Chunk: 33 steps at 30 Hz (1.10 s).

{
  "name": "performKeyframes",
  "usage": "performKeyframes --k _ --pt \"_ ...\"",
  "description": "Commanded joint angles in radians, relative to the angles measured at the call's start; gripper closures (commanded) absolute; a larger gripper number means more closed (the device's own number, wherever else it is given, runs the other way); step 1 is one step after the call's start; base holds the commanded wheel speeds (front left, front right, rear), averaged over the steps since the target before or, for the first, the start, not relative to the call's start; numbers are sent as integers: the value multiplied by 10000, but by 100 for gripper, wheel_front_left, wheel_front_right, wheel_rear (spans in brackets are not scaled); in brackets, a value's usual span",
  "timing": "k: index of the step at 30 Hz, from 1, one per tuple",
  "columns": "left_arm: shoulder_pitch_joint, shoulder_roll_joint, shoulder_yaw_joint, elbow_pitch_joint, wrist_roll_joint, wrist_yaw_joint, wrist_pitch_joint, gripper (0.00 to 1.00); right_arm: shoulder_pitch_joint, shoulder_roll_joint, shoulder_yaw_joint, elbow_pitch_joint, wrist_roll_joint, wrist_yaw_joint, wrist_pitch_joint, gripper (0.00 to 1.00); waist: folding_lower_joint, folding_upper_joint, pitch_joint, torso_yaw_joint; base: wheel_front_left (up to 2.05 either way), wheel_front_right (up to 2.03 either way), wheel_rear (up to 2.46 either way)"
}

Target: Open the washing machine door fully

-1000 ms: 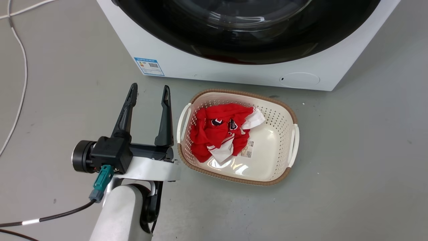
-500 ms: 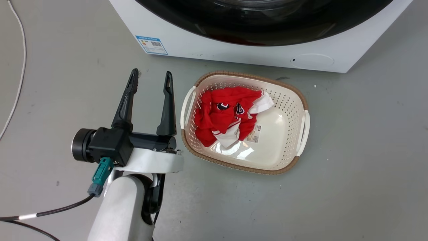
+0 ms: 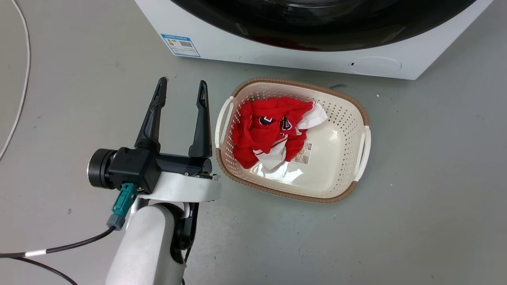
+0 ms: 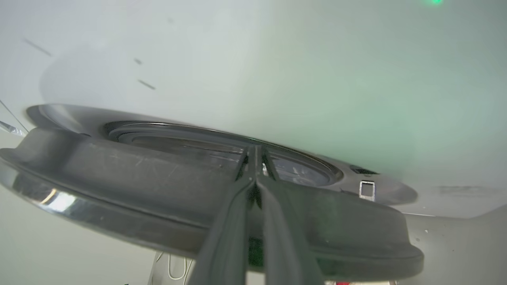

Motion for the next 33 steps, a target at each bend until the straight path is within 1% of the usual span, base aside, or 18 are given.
performKeyframes --k 1,5,13,21,26,28,33 --pt "-75 5 2 21 -48 13 -24 0 81 30 -8 -75 44 0 115 100 -1 0 -9 -9 0 0 0" --pt "-97 5 28 55 -58 3 -24 0 386 -60 -8 -403 219 0 799 100 -1 0 -59 -53 0 0 0" --pt "-69 5 10 143 -82 -10 -24 0 1122 48 -76 -1199 684 0 2055 100 -1 0 -243 -161 0 0 0" --pt "169 5 30 299 -90 1 -25 0 2159 120 -136 -1970 1147 2 3081 100 -1 0 -789 -192 0 0 0" --pt "379 5 142 413 -49 -32 -24 0 3017 251 -204 -2558 1475 0 3582 100 -1 0 -1251 -212 0 0 0" --pt "482 5 226 425 -29 -38 -25 0 3391 268 -251 -2822 1594 0 3676 100 -1 0 -1431 -215 0 0 0" --pt "763 5 435 504 163 -117 -25 0 4470 542 -307 -3481 1892 0 3881 100 -1 0 -1961 -219 0 0 0"
